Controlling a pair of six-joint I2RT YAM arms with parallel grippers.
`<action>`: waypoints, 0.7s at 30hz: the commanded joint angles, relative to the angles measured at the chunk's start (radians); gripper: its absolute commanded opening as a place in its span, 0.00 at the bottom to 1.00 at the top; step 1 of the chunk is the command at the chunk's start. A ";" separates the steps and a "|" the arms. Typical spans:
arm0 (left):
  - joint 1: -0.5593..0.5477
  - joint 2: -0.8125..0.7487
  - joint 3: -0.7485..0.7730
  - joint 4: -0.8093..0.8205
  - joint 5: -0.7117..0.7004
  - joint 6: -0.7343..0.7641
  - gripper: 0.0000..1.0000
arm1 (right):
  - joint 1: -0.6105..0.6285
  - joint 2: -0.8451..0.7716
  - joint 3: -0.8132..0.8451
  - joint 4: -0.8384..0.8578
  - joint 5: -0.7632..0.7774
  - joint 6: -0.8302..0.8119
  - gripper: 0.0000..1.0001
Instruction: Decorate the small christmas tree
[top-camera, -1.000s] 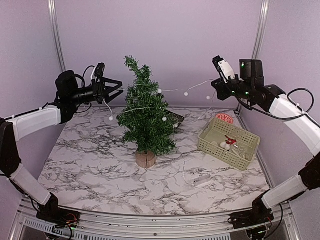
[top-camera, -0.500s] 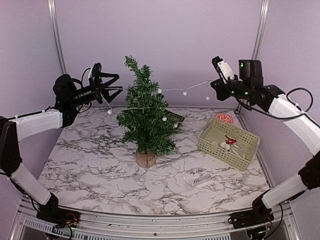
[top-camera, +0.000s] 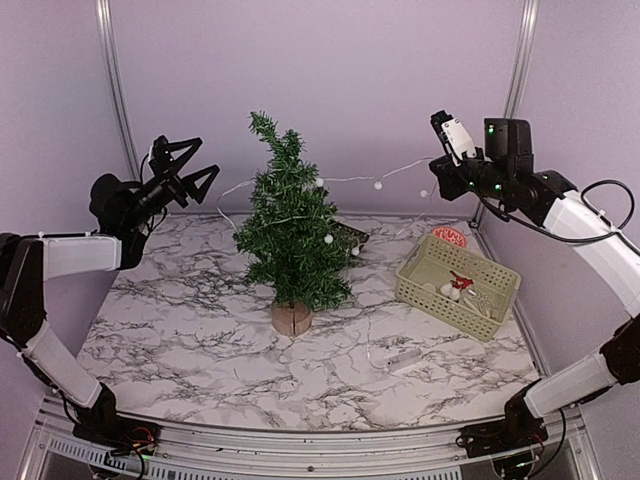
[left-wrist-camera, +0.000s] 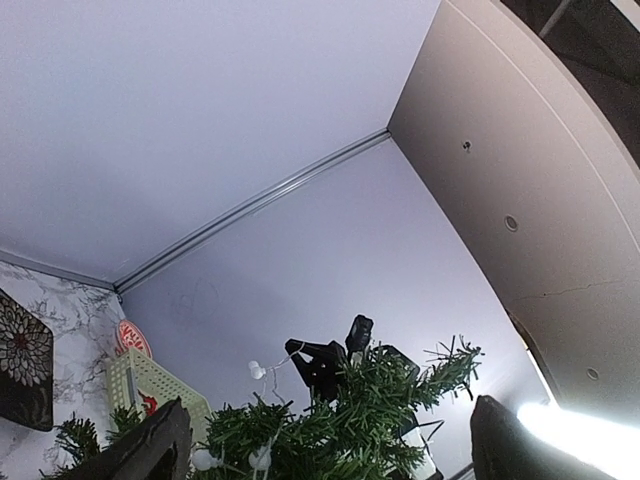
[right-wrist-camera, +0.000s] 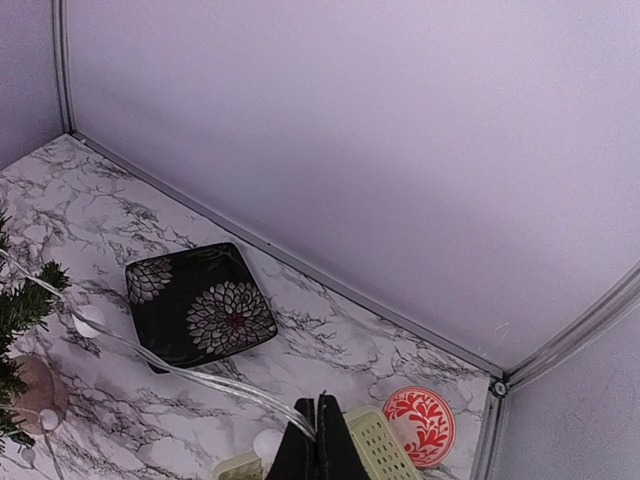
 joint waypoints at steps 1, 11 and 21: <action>0.023 -0.044 -0.029 0.016 -0.045 0.041 0.99 | -0.009 -0.022 0.002 0.009 -0.003 -0.007 0.00; 0.059 -0.209 -0.065 -0.441 -0.193 0.411 0.99 | -0.010 -0.044 0.073 -0.032 -0.047 -0.009 0.00; 0.058 -0.348 0.030 -0.953 -0.373 0.846 0.99 | -0.013 -0.044 0.014 -0.119 0.267 -0.037 0.00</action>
